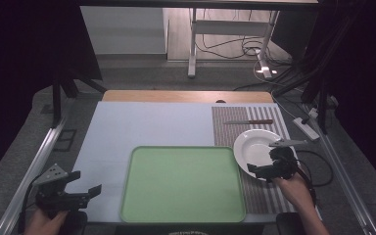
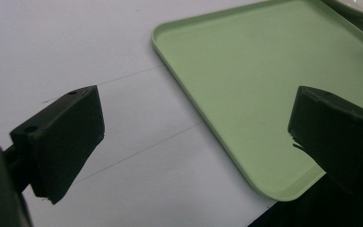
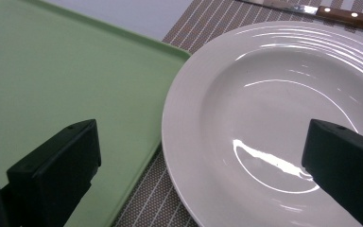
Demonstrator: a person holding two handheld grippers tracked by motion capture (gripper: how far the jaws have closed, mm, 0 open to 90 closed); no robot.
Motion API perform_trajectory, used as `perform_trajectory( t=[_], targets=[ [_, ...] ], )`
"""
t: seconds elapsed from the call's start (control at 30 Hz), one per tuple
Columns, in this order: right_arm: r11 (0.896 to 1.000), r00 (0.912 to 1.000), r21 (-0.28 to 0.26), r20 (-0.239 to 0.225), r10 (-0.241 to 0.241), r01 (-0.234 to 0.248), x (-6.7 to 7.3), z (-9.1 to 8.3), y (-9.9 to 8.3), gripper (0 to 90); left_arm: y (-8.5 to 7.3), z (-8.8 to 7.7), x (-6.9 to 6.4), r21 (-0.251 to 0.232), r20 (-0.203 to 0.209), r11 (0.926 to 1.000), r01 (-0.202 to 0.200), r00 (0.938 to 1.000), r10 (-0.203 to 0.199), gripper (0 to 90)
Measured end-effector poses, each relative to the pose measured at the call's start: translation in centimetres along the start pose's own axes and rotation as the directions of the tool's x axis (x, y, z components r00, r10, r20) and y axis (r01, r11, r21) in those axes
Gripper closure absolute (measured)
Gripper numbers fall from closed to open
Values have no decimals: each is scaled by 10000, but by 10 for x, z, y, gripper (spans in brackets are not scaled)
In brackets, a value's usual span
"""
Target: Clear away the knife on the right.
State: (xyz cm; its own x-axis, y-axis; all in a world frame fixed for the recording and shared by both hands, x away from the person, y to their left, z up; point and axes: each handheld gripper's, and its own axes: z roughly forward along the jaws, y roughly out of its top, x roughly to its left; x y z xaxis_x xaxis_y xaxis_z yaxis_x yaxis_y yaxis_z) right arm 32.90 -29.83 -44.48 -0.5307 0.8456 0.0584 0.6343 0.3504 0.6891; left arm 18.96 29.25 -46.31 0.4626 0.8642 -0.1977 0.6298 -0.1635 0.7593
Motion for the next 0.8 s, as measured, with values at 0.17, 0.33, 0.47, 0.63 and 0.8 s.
perform_trajectory(
  t=[0.17, 0.33, 0.47, 0.63, 0.8],
  targets=[
    [9999, 9999, 132, 111, 81, -83, -3, 8, 6, 0, 0, 0, 0, 22, -9, 10000, -4, 10000, 4, 43],
    [9986, 9986, 67, 104, 527, -528, -8, 17, 14, 0, 0, 1, 0, 29, -16, 10000, -3, 10000, 3, 43],
    [9992, 9991, 181, 243, 345, -350, -11, 25, 20, 0, 0, 1, 0, 30, -15, 10000, 7, 10000, -7, 43],
    [9992, 9992, 350, 344, 192, -204, -15, 35, 27, 0, 0, 1, 0, 34, -11, 10000, 15, 10000, -15, 43],
    [9985, 9986, 491, 465, 234, -257, -20, 44, 35, 0, 0, 1, 0, 44, -5, 10000, 27, 10000, -27, 42]
  ],
)
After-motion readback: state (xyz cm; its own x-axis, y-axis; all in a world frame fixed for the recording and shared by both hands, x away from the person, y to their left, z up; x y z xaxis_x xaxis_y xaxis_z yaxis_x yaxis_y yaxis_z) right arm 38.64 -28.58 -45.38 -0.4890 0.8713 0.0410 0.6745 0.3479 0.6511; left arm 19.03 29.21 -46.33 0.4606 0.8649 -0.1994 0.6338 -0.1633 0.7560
